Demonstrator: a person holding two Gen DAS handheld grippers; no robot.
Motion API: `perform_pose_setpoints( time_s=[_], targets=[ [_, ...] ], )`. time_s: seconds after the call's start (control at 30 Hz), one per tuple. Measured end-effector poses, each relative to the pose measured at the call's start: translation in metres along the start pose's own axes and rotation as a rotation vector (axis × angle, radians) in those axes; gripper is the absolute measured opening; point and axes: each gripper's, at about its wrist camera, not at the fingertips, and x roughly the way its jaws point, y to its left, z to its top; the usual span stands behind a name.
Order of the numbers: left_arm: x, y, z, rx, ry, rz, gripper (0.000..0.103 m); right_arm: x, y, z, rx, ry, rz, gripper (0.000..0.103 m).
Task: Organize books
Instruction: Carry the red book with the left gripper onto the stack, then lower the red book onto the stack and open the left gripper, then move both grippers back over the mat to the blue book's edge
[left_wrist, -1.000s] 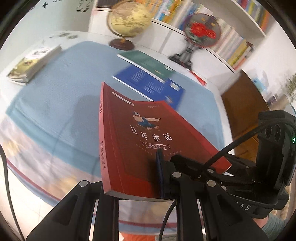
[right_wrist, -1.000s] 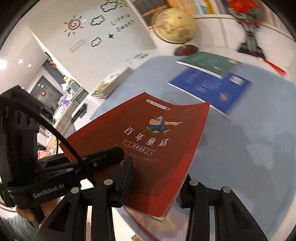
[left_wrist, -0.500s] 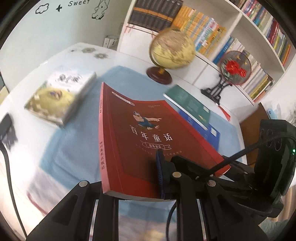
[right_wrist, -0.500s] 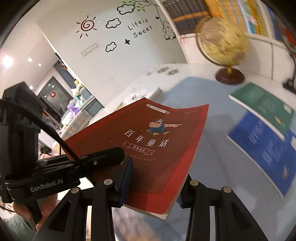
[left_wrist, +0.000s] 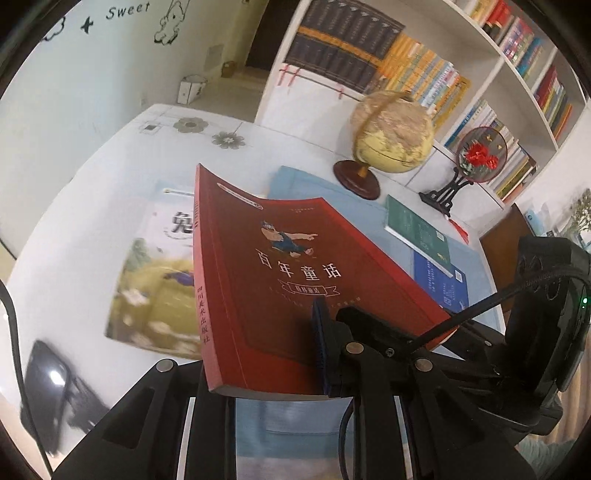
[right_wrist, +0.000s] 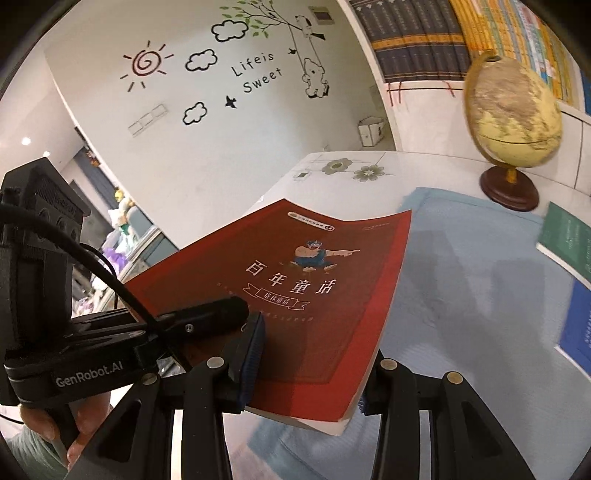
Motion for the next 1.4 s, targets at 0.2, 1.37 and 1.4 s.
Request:
perform_pose_setpoints(
  time_s=[0.2, 1.37, 1.4],
  targets=[
    [0.023, 0.054, 0.006, -0.023, 0.054, -0.064, 0.018, 0.046, 0.015, 0.002, 0.025, 0.042, -0.054, 0.04],
    [0.06, 0.138, -0.012, -0.129, 0.237, 0.109, 0.042, 0.1, -0.016, -0.007, 0.182, 0.143, -0.154, 0.04],
    [0.055, 0.14, -0.013, -0.133, 0.24, 0.179, 0.043, 0.098, -0.017, -0.01, 0.188, 0.149, -0.153, 0.041]
  ],
)
